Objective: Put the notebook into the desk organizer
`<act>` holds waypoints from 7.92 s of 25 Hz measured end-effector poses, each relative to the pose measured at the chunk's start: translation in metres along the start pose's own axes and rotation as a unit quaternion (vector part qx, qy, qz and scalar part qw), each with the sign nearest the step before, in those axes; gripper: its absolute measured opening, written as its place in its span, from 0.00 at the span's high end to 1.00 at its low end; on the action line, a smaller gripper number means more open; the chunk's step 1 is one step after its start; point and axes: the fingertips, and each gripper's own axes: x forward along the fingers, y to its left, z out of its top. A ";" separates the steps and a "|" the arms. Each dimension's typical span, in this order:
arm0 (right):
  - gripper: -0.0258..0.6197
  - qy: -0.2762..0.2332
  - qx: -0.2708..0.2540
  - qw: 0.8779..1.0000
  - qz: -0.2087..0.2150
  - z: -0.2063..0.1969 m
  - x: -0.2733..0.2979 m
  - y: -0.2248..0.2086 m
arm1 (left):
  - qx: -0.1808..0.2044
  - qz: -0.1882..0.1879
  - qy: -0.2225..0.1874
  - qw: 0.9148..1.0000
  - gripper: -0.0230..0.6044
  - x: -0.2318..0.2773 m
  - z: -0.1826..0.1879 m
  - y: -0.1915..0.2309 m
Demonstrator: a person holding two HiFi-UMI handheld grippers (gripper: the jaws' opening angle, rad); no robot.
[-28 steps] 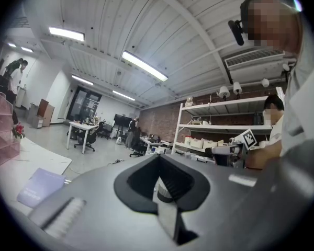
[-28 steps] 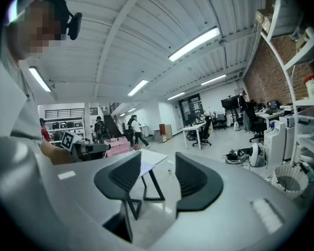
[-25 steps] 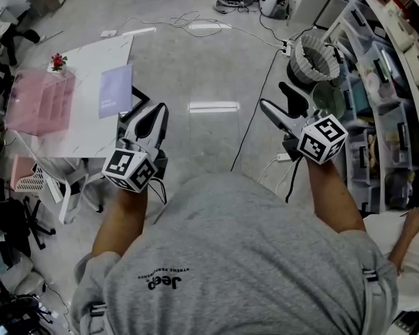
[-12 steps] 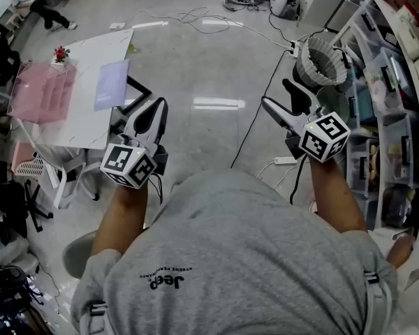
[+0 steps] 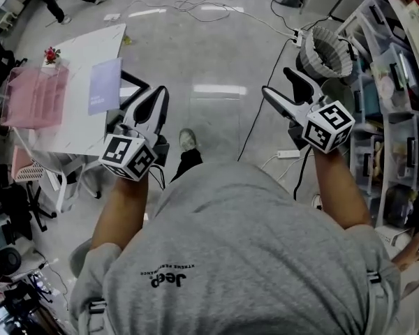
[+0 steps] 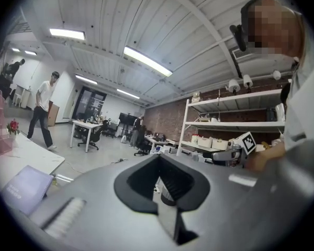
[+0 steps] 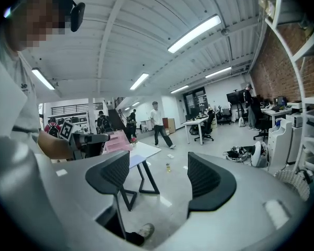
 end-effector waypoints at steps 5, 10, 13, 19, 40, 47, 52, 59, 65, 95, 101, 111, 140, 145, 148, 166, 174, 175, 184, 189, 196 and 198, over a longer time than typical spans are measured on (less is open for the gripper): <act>0.46 0.006 -0.003 1.000 -0.030 0.006 0.068 -0.026 | 0.001 -0.044 0.007 0.999 0.92 0.054 0.003 0.066; 0.46 -0.013 0.003 0.997 -0.080 0.042 0.142 -0.059 | 0.028 -0.110 0.017 0.993 0.92 0.126 0.026 0.136; 0.46 -0.018 0.001 0.995 -0.100 0.065 0.182 -0.072 | 0.022 -0.143 0.018 0.989 0.92 0.162 0.044 0.171; 0.46 -0.006 0.003 0.993 -0.114 0.085 0.247 -0.090 | 0.009 -0.159 0.006 0.987 0.92 0.202 0.064 0.233; 0.46 0.008 0.023 1.000 -0.012 0.103 0.341 -0.216 | 0.017 -0.043 0.012 0.999 0.92 0.291 0.068 0.295; 0.46 0.026 0.022 0.997 0.064 0.108 0.344 -0.290 | -0.007 0.047 0.001 0.999 0.92 0.339 0.064 0.276; 0.46 0.056 0.040 0.992 0.110 0.091 0.368 -0.307 | -0.018 0.097 -0.007 0.995 0.92 0.340 0.062 0.277; 0.46 0.103 0.058 0.973 0.196 0.058 0.446 -0.227 | -0.004 0.171 -0.024 0.985 0.92 0.256 0.064 0.316; 0.46 0.143 0.071 0.952 0.263 0.026 0.515 -0.135 | 0.007 0.245 -0.035 0.969 0.92 0.151 0.066 0.358; 0.46 0.453 0.257 0.798 0.303 -0.285 0.648 0.198 | -0.081 0.424 -0.012 0.902 0.92 -0.147 -0.030 0.417; 0.60 0.463 0.275 0.790 0.294 -0.292 0.653 0.213 | -0.088 0.419 -0.013 0.904 0.92 -0.160 -0.033 0.428; 0.91 0.453 0.184 0.796 0.356 -0.226 0.637 0.208 | -0.083 0.406 -0.044 0.909 0.92 -0.169 -0.014 0.444; 0.91 0.343 -0.268 0.600 0.671 0.107 0.713 0.448 | 0.058 0.502 -0.114 0.855 0.92 -0.326 0.126 0.502; 0.91 0.339 -0.292 0.546 0.708 0.130 0.738 0.506 | 0.065 0.524 -0.127 0.840 0.92 -0.351 0.132 0.504; 0.91 0.337 -0.291 0.525 0.725 0.134 0.753 0.537 | 0.063 0.535 -0.127 0.833 0.92 -0.363 0.125 0.504; 0.91 0.411 -0.337 0.553 0.642 0.035 0.884 0.632 | 0.041 0.586 -0.124 0.800 0.92 -0.419 0.090 0.500; 0.90 0.391 -0.406 0.624 0.541 0.000 0.919 0.651 | 0.021 0.586 -0.130 0.800 0.92 -0.416 0.076 0.498; 0.89 0.385 -0.421 0.628 0.529 -0.004 0.922 0.652 | 0.019 0.585 -0.132 0.800 0.92 -0.416 0.076 0.498; 0.75 0.287 -0.558 0.639 0.445 -0.024 0.950 0.658 | 0.013 0.584 -0.135 0.800 0.92 -0.419 0.071 0.500; 0.56 0.221 -0.611 0.657 0.383 -0.026 0.969 0.656 | 0.007 0.577 -0.133 0.806 0.92 -0.414 0.065 0.502; 0.50 0.168 -0.550 0.708 0.409 0.013 0.964 0.670 | 0.012 0.567 -0.134 0.813 0.92 -0.409 0.072 0.507; 0.50 0.153 -0.535 0.720 0.415 0.031 0.958 0.670 | 0.016 0.562 -0.134 0.816 0.92 -0.406 0.077 0.509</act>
